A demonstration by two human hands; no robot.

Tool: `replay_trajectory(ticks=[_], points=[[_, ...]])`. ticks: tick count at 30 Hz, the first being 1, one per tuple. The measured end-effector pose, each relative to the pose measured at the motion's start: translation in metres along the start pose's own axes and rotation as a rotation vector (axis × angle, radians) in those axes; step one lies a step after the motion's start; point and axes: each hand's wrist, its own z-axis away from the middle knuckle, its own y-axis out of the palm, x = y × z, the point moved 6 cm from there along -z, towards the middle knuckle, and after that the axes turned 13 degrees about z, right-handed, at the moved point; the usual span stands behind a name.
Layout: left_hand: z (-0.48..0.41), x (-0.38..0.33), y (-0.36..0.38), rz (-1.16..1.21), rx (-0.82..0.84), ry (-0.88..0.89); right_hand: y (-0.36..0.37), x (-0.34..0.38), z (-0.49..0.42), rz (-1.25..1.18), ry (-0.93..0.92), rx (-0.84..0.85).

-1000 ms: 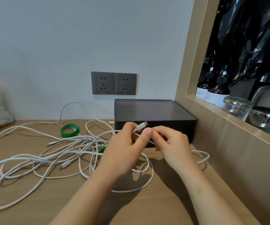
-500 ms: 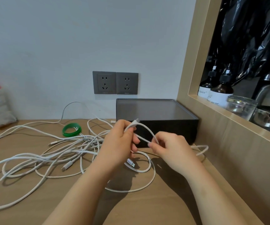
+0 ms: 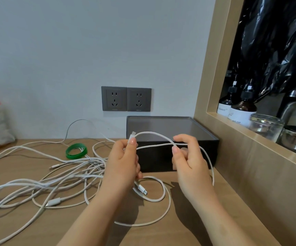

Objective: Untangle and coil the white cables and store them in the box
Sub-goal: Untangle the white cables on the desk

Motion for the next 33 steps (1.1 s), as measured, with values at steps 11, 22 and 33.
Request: replay_trajectory(ticks=[11,22,33], points=[[-0.001,0.007,-0.002,0.137,-0.034,-0.092,0.029,0.019,0.016,0.021,-0.085,0.314],[-0.001,0.009,-0.006,0.306,-0.049,-0.166,0.035,0.021,0.018,0.097,-0.145,0.484],[-0.009,-0.009,-0.028,0.496,-0.255,-0.075,0.015,-0.003,0.009,0.28,-0.017,0.573]])
